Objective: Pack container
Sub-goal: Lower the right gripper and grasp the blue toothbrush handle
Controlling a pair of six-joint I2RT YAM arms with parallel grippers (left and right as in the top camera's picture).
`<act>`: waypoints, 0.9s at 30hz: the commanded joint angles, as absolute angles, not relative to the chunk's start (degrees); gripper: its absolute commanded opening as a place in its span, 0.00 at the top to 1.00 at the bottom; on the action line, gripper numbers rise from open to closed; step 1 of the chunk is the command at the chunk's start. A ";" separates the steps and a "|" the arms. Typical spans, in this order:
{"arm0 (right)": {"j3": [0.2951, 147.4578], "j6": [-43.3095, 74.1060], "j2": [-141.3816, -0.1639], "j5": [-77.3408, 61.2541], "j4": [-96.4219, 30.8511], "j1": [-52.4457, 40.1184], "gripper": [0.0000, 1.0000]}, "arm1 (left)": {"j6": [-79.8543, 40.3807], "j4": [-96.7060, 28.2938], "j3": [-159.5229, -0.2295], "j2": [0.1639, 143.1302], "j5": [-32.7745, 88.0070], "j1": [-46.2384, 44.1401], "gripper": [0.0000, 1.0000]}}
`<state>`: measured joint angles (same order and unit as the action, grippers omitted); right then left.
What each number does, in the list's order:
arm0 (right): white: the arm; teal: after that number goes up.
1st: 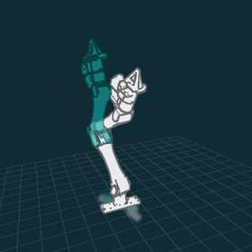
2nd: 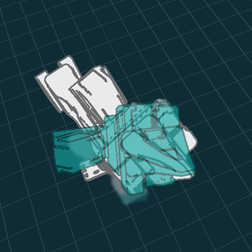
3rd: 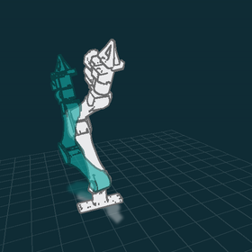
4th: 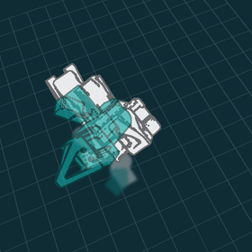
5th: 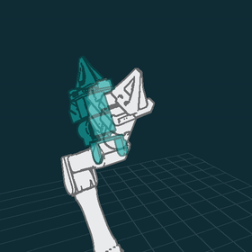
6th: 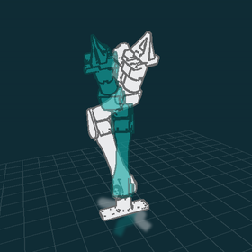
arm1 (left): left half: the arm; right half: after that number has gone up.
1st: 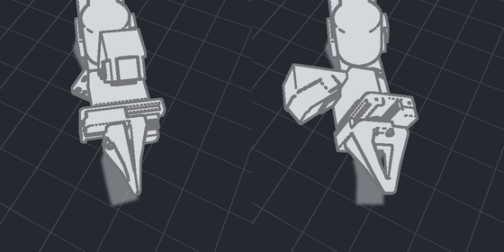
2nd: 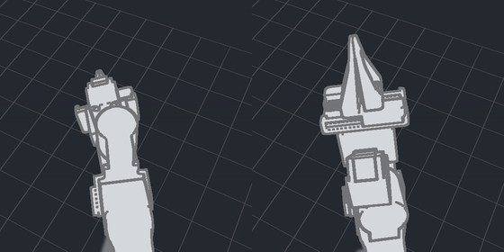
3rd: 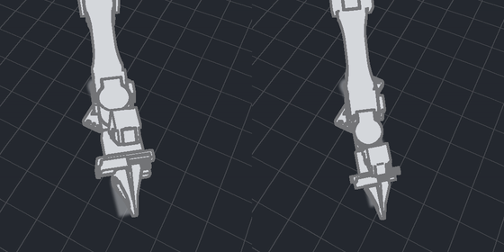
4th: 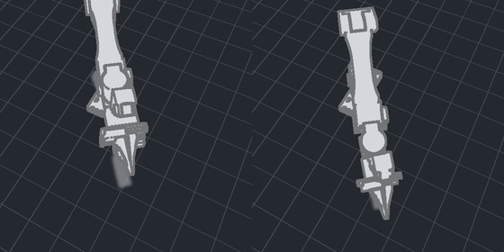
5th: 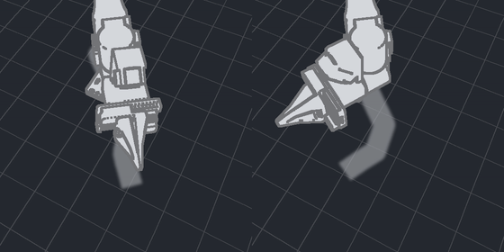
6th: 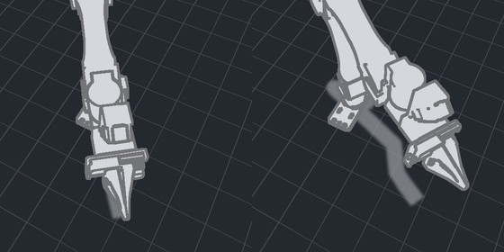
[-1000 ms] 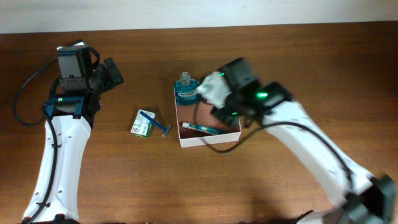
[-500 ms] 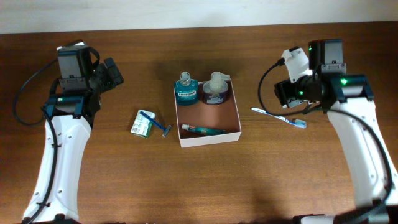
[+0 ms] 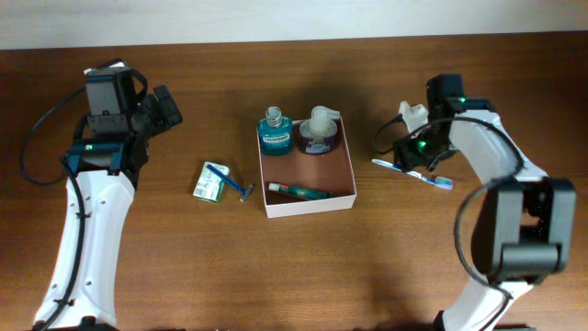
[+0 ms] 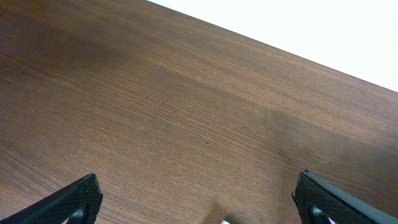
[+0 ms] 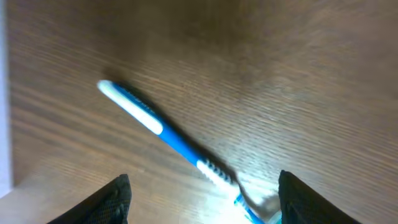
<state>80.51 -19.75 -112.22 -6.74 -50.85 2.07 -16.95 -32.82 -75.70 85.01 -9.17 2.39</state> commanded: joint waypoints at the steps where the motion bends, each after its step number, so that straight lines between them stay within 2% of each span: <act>1: 80.23 -20.88 -114.21 -7.49 -50.72 2.28 0.32 | -16.86 -32.69 -76.42 84.95 -8.97 2.68 0.01; 13: 73.49 -27.90 -114.89 -7.46 -44.77 2.28 0.34 | -16.86 -32.69 -76.42 84.95 -8.97 2.68 0.01; 17: 71.00 -27.90 -114.89 -7.18 -43.00 2.28 0.41 | -16.86 -32.69 -76.42 84.95 -8.97 2.68 0.01; 18: 70.85 -27.88 -114.89 -6.96 -43.03 2.28 0.47 | -16.86 -32.69 -76.42 84.95 -8.97 2.68 0.01; 19: 70.87 -27.86 -114.89 -6.83 -43.09 2.28 0.59 | -16.86 -32.69 -76.42 84.95 -8.97 2.68 0.01; 23: 70.87 -27.83 -114.87 -6.85 -43.13 2.28 0.89 | -16.86 -32.69 -76.42 84.95 -8.97 2.68 0.01; 24: 70.87 -27.83 -114.87 -6.85 -43.22 2.28 0.92 | -16.86 -32.69 -76.42 84.95 -8.97 2.68 0.01; 27: 70.87 -27.81 -114.87 -6.87 -43.24 2.28 0.92 | -16.86 -32.69 -76.42 84.95 -8.97 2.68 0.01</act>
